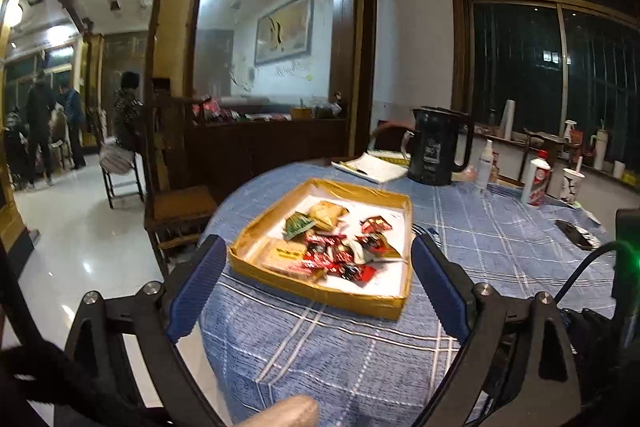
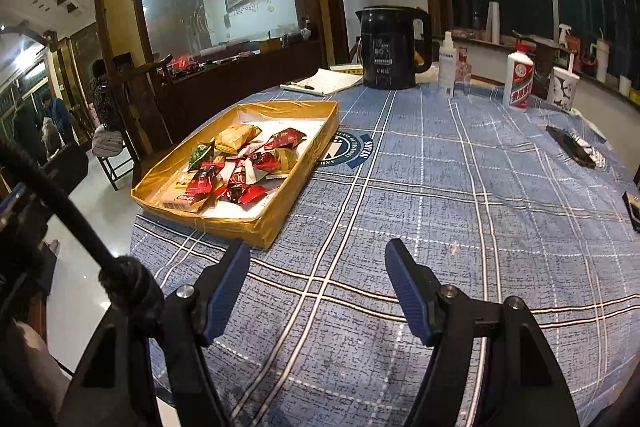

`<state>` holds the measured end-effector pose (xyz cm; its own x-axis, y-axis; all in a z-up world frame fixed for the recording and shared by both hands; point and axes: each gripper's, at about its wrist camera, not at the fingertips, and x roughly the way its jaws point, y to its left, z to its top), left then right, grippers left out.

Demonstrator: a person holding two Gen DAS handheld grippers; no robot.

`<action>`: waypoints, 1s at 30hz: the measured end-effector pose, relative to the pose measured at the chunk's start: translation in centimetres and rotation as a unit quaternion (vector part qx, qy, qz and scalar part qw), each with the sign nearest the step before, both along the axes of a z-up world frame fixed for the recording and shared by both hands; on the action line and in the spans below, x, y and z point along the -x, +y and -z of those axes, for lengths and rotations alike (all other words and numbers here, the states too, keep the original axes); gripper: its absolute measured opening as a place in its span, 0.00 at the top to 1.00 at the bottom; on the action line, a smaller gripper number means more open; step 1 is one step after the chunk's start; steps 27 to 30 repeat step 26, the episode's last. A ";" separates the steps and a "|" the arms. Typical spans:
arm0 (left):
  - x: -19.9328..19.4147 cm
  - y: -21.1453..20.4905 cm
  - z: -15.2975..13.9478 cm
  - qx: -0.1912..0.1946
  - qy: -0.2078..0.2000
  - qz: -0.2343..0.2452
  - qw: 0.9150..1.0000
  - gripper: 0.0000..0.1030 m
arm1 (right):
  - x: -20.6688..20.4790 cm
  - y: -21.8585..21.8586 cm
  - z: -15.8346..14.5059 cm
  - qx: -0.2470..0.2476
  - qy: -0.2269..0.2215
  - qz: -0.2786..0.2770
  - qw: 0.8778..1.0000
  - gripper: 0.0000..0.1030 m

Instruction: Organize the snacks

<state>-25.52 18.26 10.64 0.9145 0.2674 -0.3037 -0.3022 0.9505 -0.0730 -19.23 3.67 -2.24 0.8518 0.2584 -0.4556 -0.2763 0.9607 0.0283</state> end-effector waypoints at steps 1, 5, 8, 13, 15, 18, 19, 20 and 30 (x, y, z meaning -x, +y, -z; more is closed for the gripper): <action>-0.3 0.2 0.0 0.006 0.008 0.002 1.000 0.09 | 0.1 0.0 0.1 0.003 -0.002 0.000 1.000 0.30; -1.2 0.7 0.5 0.022 0.029 -0.002 0.999 0.09 | 0.7 -0.2 0.3 0.013 -0.009 -0.008 1.000 0.29; -1.7 0.8 0.8 0.033 0.043 0.004 0.999 0.09 | 0.9 -0.4 0.3 0.020 -0.015 -0.011 1.000 0.29; -2.0 0.0 1.1 0.025 0.057 0.009 0.998 0.09 | 1.1 -0.7 0.4 0.021 -0.019 -0.011 1.000 0.29; -2.1 -0.3 1.2 0.021 0.062 0.013 0.998 0.09 | 1.1 -0.6 0.5 0.024 -0.021 -0.013 0.999 0.29; -2.2 -0.7 1.4 0.017 0.066 0.017 0.998 0.09 | 1.1 -0.5 0.6 0.027 -0.022 -0.020 0.999 0.29; -2.3 -0.8 1.5 0.016 0.068 0.018 0.997 0.09 | 1.1 -0.5 0.6 0.027 -0.022 -0.022 0.999 0.29; -2.3 -0.9 1.5 0.015 0.071 0.020 0.997 0.09 | 1.1 -0.4 0.6 0.028 -0.022 -0.025 0.999 0.29; -3.4 -1.5 2.0 0.015 0.097 0.024 0.995 0.09 | 0.8 -1.2 0.4 0.016 -0.023 -0.032 0.999 0.29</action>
